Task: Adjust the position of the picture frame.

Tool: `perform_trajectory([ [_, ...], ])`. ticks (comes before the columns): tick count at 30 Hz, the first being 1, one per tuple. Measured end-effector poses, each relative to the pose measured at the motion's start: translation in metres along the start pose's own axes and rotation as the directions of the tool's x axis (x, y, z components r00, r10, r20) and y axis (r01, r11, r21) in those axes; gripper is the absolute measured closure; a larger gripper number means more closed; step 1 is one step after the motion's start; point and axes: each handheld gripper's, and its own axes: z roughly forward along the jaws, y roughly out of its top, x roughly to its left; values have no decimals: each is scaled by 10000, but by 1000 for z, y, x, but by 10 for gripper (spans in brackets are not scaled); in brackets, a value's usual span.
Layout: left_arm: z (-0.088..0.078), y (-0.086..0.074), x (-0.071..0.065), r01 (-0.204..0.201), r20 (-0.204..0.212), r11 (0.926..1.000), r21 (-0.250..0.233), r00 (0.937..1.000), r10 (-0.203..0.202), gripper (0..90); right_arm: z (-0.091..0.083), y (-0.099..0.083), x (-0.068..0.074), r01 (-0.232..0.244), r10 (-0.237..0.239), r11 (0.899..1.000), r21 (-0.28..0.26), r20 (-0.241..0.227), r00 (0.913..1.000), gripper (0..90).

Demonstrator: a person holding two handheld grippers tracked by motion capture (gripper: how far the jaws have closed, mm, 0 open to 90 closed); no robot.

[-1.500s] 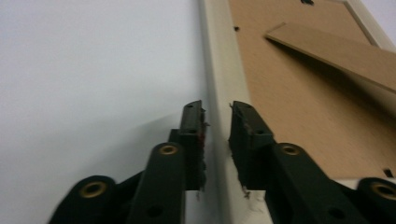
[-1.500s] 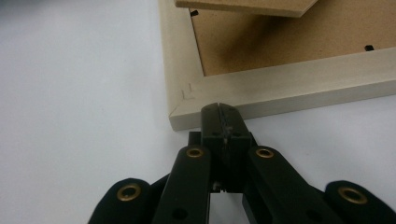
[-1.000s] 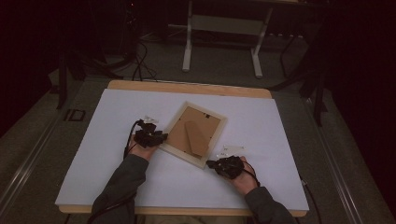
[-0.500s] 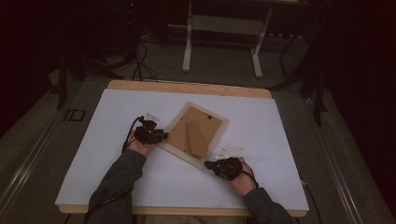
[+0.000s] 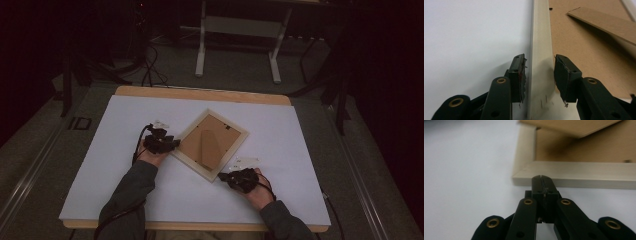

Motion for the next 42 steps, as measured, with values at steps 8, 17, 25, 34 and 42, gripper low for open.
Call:
perform_trajectory([
  [8, -36, -14, 0, 14, -97, 9971, -766, 10000, -22, 733, -15, 9, -33, -411, 431, 9988, -255, 847, 9955, 898],
  [17, -46, -33, -2, 22, 148, 9986, -535, 9999, -14, 871, -9, 13, -65, -751, 784, 9968, -270, 1507, 9855, 897],
  [25, -41, -47, -8, -174, 344, 9998, -28, 9993, 175, 900, -5, 22, -93, -1065, 1130, 9934, -436, 1929, 9747, 896],
  [34, -35, -48, -13, -304, 288, 9995, 115, 9991, 301, 900, 4, 33, -126, -1510, 1592, 9872, -516, 2471, 9558, 897],
  [42, -35, -49, -12, -214, 269, 9997, 72, 9994, 212, 900, 6, 40, -155, -2183, 2281, 9736, -665, 3026, 9254, 897],
])
